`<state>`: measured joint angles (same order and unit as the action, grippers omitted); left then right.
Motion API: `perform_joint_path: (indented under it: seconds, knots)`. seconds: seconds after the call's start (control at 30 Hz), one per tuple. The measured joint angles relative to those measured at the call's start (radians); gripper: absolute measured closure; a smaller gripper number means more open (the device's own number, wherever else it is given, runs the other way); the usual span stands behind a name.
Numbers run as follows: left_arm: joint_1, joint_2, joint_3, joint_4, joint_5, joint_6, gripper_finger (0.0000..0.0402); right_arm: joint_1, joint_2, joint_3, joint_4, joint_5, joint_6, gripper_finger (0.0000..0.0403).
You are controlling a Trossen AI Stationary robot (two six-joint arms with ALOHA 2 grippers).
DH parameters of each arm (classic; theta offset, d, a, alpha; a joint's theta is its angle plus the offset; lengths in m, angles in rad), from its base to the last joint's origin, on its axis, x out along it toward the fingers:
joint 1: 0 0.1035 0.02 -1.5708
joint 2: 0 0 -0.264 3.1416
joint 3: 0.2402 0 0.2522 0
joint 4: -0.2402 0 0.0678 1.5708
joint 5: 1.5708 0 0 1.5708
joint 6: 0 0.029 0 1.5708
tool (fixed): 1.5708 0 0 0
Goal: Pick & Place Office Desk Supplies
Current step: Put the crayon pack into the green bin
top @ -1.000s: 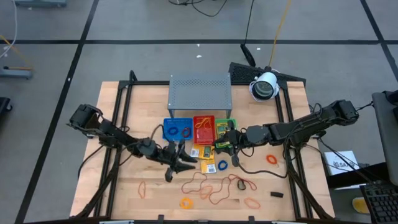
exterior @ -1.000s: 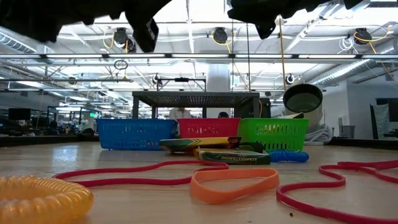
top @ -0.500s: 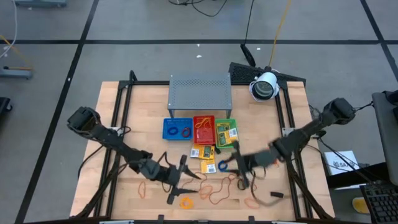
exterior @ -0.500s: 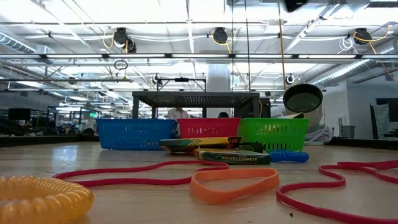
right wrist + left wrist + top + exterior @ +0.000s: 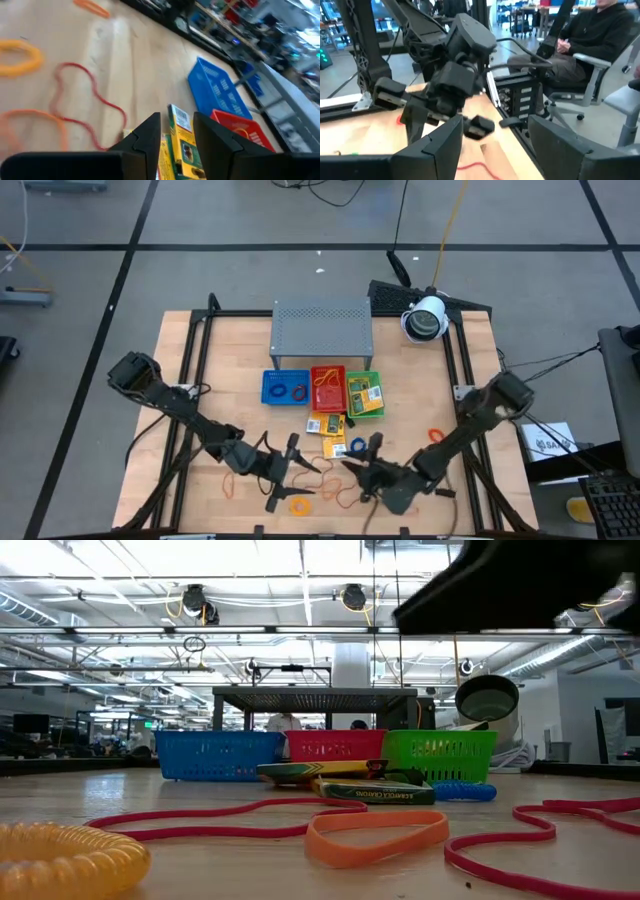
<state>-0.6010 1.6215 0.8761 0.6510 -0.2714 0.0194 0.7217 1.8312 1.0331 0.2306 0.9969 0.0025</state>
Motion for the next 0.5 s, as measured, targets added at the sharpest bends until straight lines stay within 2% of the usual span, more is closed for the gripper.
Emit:
perform_joint_path:
  seconds: [0.1,0.2,0.3,0.5]
  knots:
    - [0.0,0.0,0.0,-0.036,0.0,-0.002,0.0167,-0.026,0.058,0.017,-0.004,0.019,0.015,0.0298]
    - [0.0,0.0,0.0,-0.069,0.001,-0.002,0.0167,-0.056,0.092,0.02,-0.015,-0.039,0.056,0.0298]
    - [0.0,0.0,0.0,-0.103,0.001,-0.001,0.0167,-0.087,0.108,0.019,-0.094,-0.104,0.161,0.0298]
    - [0.004,0.0,0.0,-0.118,0.0,0.006,0.0167,-0.129,0.111,0.018,-0.243,-0.126,0.28,0.0298]
